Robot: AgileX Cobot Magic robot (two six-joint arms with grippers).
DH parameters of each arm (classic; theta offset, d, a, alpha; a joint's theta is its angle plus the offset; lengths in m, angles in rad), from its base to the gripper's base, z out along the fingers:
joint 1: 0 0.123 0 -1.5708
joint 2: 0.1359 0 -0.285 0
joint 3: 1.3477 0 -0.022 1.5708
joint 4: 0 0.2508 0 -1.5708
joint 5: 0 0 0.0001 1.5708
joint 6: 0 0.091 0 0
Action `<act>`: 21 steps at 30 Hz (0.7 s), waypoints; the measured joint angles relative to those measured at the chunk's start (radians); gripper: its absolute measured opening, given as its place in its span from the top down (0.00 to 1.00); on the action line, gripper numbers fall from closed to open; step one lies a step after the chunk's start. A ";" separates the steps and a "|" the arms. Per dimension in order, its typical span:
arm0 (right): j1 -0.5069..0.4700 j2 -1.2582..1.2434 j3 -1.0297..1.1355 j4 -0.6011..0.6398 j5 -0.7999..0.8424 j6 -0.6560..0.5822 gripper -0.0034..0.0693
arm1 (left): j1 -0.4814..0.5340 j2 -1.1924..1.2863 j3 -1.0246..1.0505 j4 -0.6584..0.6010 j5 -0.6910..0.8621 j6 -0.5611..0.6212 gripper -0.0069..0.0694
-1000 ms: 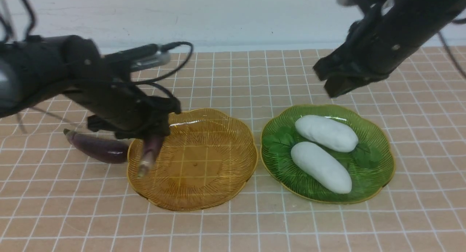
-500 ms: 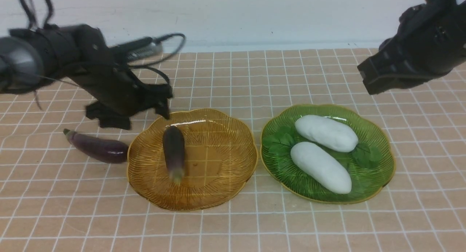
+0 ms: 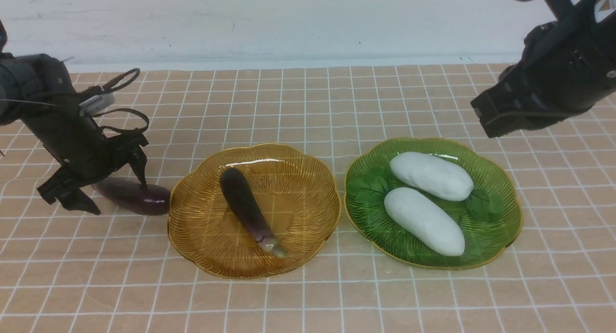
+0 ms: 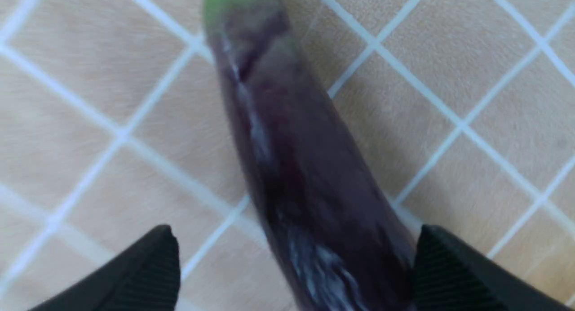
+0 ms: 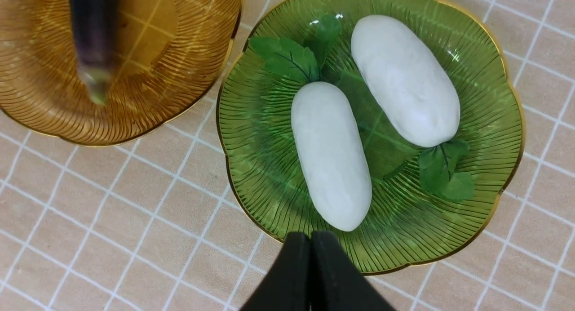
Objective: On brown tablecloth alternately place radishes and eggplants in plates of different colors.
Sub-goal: 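Pick up the eggplant and place it in the yellow plate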
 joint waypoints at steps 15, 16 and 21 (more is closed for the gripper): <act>0.000 0.000 0.000 0.000 0.000 -0.003 0.98 | -0.001 0.061 -0.013 -0.049 -0.037 0.149 0.54; 0.000 0.000 0.000 0.000 0.000 -0.003 0.98 | -0.001 0.054 -0.020 -0.059 -0.023 0.177 0.56; 0.000 0.000 0.000 0.000 0.000 -0.003 0.98 | -0.040 -0.024 -0.087 -0.219 0.094 0.448 0.57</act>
